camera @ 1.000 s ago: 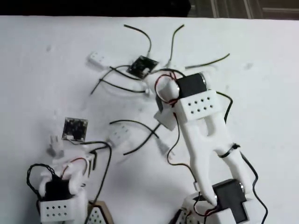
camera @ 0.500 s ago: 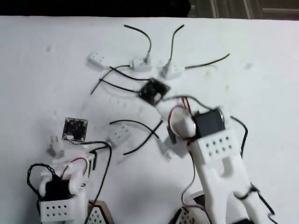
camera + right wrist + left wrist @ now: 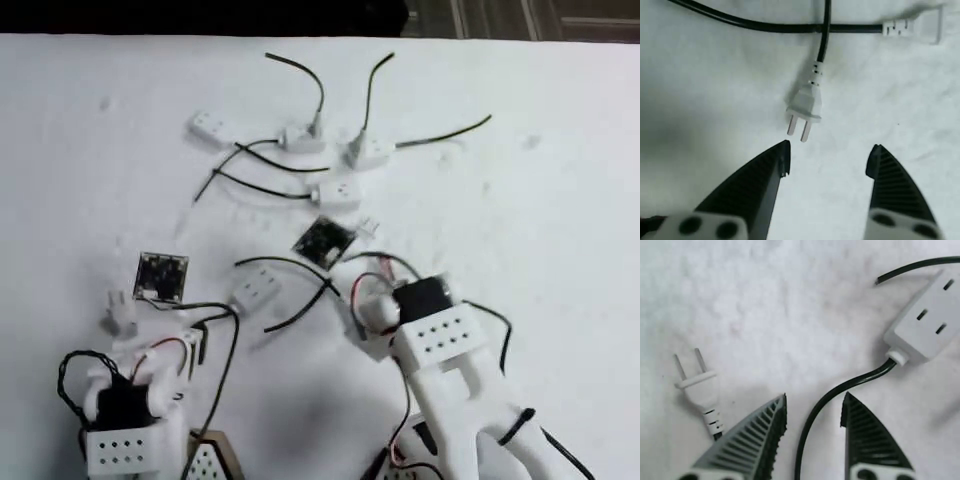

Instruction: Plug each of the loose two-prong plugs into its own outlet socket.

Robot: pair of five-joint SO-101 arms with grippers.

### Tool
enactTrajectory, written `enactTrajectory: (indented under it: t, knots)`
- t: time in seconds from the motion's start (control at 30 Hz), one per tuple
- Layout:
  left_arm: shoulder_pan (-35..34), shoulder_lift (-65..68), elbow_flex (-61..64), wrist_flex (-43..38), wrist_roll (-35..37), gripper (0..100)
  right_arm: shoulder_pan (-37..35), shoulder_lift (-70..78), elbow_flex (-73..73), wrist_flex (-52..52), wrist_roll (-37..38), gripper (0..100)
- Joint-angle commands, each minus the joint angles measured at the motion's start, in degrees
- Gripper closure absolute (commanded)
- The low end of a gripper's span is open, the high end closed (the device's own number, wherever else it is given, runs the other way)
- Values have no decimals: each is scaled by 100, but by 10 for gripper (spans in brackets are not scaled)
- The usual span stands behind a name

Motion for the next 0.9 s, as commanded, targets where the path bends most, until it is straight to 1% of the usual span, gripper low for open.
enactTrajectory:
  t: [0.0,0.07,0.17,0.33,0.43,0.53,0.63,0.8,0.87]
  knots:
    - [48,-40,-18,18,53,815,-321,-119,44,-286,-70,752]
    - [48,-40,-18,18,53,815,-338,-119,35,-418,-132,752]
    - [48,-40,-18,18,53,815,-338,75,-9,-664,-686,752]
    - [48,-40,-18,18,53,815,-312,1429,-791,-655,-1776,752]
    - [48,-40,-18,18,53,815,-215,2325,-1336,-655,-2207,752]
    - [48,-40,-18,18,53,815,-198,2976,-1653,-655,-2391,752]
    - [48,-40,-18,18,53,815,-215,3433,-1802,-681,-2400,752]
    - [48,-40,-18,18,53,815,-180,3837,-1952,-664,-2585,752]
    - [48,-40,-18,18,53,815,-207,3881,-1960,-664,-2593,769]
